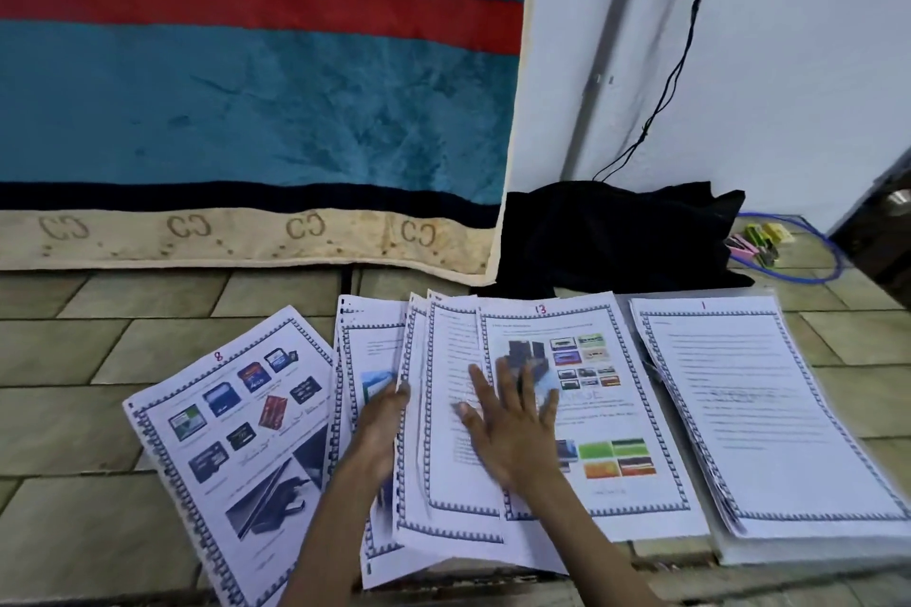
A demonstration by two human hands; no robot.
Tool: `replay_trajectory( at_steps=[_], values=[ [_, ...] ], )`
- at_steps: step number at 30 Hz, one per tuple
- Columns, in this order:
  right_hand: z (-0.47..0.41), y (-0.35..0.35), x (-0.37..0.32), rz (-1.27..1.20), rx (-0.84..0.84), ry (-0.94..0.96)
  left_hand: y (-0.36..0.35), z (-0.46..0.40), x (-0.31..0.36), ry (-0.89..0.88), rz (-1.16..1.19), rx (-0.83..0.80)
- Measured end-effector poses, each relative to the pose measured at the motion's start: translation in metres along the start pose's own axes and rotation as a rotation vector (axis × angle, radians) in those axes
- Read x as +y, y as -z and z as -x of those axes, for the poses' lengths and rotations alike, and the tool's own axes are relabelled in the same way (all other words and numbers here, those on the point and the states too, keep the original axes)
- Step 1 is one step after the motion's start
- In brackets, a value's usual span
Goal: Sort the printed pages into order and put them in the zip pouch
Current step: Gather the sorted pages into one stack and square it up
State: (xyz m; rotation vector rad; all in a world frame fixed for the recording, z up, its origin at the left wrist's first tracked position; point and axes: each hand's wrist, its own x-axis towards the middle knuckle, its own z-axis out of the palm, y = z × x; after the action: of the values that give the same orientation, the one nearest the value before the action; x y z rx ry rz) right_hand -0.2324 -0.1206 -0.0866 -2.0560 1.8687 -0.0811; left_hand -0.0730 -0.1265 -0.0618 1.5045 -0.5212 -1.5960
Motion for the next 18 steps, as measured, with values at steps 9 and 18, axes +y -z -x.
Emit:
replay_trajectory(
  at_steps=[9,18],
  values=[
    [-0.011,-0.005,0.021,-0.111,0.189,-0.133,0.019,0.011,0.019,-0.072,-0.169,0.125],
    [-0.011,0.004,0.017,-0.068,0.057,-0.164,0.014,0.093,0.103,-0.442,-0.302,0.230]
  ],
)
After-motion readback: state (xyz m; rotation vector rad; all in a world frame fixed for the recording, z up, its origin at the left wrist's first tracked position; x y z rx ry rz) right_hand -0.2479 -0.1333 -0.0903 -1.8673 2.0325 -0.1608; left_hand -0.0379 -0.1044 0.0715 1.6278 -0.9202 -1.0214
